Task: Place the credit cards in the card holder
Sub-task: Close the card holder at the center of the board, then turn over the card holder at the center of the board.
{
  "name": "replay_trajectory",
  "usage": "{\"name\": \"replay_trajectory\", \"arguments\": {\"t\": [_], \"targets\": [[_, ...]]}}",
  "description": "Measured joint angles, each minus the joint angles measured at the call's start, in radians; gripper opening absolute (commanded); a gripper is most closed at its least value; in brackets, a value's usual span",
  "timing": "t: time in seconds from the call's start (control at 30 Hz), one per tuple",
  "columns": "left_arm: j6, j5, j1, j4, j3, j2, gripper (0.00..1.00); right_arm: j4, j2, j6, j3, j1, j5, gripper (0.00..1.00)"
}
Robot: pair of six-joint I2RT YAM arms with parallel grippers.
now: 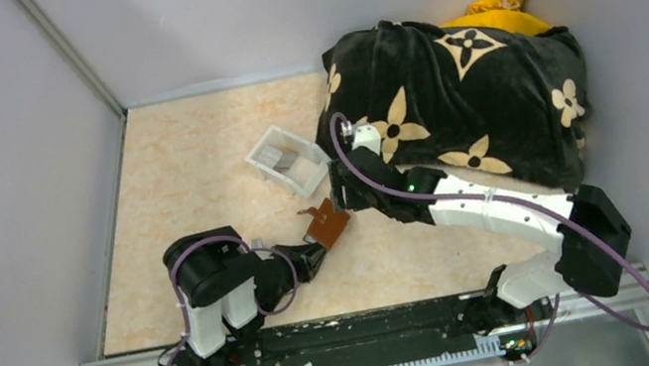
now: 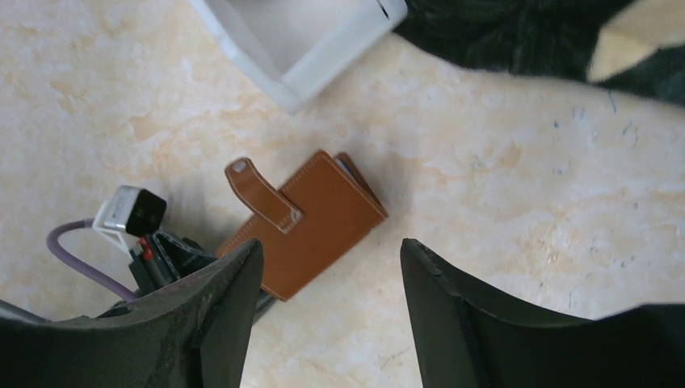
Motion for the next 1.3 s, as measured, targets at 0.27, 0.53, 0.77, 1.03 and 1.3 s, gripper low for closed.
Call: {"name": "replay_trajectory", "arguments": {"t": [0.27,0.53,0.77,1.03,1.3], "targets": [[-0.023,-0.006,0.000,0.000,0.000,-0.004,0.06,0.038,-0.082,0.179,-0.208,-0.057,-0.145,0.63],[-0.023,-0.010,0.000,0.002,0.000,0.010,0.06,0.248,-0.114,0.388,-0.386,-0.206,-0.403,0.63],[-0.019,-0.003,0.008,0.001,0.000,0.006,0.07,0.429,-0.065,0.534,-0.415,-0.232,-0.558,0.66],[0.000,0.042,0.025,0.000,-0.005,-0.010,0.06,0.532,-0.010,0.627,-0.480,-0.249,-0.643,0.66],[0.014,0.082,0.058,-0.003,-0.023,-0.029,0.06,0.583,0.019,0.629,-0.527,-0.251,-0.668,0.66]]}}
